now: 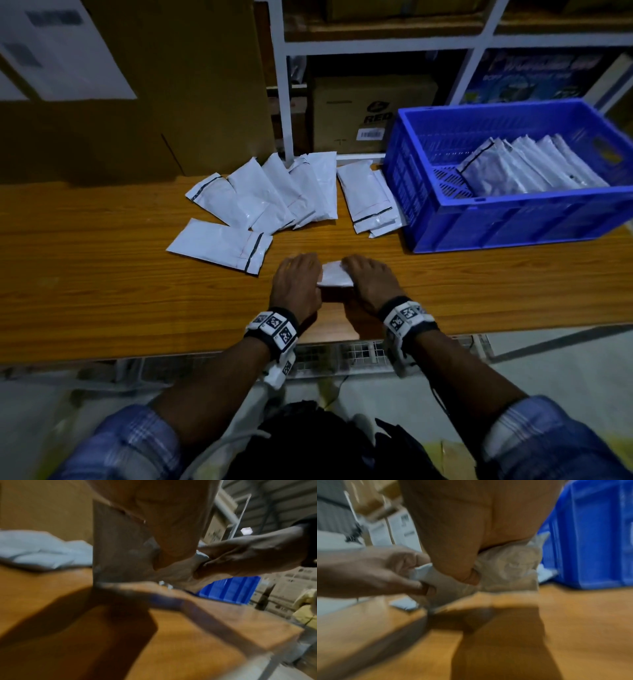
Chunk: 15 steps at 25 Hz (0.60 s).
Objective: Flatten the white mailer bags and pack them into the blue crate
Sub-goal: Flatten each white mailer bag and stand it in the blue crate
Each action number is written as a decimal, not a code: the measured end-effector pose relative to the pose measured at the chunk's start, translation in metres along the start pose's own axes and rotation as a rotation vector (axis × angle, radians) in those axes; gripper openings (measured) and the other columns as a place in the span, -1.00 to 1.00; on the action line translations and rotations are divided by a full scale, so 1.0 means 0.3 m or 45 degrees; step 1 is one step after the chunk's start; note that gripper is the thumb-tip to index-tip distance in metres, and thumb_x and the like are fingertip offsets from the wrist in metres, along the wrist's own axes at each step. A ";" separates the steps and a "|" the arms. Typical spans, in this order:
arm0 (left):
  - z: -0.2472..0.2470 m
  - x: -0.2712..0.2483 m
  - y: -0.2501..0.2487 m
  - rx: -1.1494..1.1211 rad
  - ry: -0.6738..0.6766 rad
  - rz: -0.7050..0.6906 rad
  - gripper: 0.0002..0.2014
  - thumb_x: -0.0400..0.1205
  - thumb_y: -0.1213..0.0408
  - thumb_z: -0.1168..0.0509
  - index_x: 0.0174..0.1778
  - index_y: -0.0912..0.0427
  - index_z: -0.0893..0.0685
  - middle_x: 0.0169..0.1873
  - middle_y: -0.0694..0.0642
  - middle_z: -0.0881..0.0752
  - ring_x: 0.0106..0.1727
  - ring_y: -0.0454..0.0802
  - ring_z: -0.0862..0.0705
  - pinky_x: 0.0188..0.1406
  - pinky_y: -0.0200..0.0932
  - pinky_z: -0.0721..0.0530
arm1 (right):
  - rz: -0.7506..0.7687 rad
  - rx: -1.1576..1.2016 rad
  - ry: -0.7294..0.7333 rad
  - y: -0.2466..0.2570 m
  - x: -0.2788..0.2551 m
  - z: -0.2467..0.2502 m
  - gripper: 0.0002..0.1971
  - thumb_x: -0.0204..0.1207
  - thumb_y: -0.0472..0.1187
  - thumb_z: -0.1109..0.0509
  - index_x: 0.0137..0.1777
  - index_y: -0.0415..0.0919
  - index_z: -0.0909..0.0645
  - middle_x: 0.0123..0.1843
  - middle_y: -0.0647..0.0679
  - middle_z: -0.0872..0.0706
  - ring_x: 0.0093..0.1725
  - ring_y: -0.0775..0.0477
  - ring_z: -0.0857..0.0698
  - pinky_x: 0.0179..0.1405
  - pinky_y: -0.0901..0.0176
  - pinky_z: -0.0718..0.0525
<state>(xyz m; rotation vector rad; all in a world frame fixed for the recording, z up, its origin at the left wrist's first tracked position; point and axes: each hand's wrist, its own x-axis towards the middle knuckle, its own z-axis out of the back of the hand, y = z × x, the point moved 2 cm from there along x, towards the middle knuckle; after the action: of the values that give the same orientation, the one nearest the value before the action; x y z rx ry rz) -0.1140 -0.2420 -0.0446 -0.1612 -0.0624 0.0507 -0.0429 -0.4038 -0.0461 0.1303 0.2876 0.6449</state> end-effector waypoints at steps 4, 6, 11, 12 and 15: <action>-0.108 -0.078 -0.011 -0.046 0.249 0.063 -0.52 0.43 0.22 -0.41 0.29 0.07 -0.58 0.68 0.08 -0.29 0.69 0.06 -0.22 0.69 0.10 -0.14 | -0.112 0.109 0.278 0.002 -0.058 -0.207 -0.08 0.48 0.22 -0.22 0.67 0.32 0.34 0.71 0.11 0.43 0.68 -0.25 0.45 0.63 -0.31 0.38; -0.142 -0.101 -0.006 -0.107 0.290 0.107 -0.43 0.47 0.04 -0.34 0.43 0.04 -0.49 0.72 0.07 -0.22 0.73 0.04 -0.11 0.72 0.14 -0.08 | -0.129 0.185 0.179 0.007 -0.067 -0.240 -0.18 0.50 0.50 0.04 0.65 0.38 0.36 0.67 0.17 0.49 0.64 -0.17 0.55 0.61 -0.26 0.46; -0.216 -0.101 -0.004 -0.131 0.180 0.078 -0.38 0.78 -0.19 0.12 0.77 -0.15 0.05 0.75 -0.07 0.19 0.76 -0.03 0.22 0.72 0.10 0.28 | -0.151 0.113 -0.013 0.023 -0.067 -0.276 -0.41 0.69 0.31 0.25 0.69 0.34 0.28 0.72 0.15 0.41 0.69 -0.20 0.44 0.63 -0.29 0.39; -0.233 -0.095 -0.010 -0.118 0.177 0.092 -0.40 0.80 -0.18 0.18 0.77 -0.16 0.08 0.74 -0.08 0.22 0.76 -0.01 0.24 0.70 0.09 0.34 | -0.162 0.090 -0.047 0.027 -0.068 -0.277 -0.43 0.71 0.26 0.23 0.70 0.32 0.25 0.74 0.11 0.36 0.70 -0.23 0.41 0.64 -0.30 0.35; -0.283 -0.095 -0.019 -0.095 0.180 0.146 -0.43 0.82 -0.10 0.19 0.78 -0.12 0.05 0.75 -0.05 0.15 0.78 0.13 0.15 0.69 0.21 0.23 | -0.169 0.073 -0.039 0.033 -0.060 -0.278 -0.43 0.71 0.22 0.24 0.71 0.29 0.25 0.75 0.06 0.31 0.70 -0.24 0.40 0.64 -0.32 0.32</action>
<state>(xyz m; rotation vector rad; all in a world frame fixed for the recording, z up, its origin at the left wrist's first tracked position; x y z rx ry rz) -0.1364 -0.2628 -0.1289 -0.2424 0.0863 0.1515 -0.0877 -0.4043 -0.1193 0.1745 0.2831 0.5030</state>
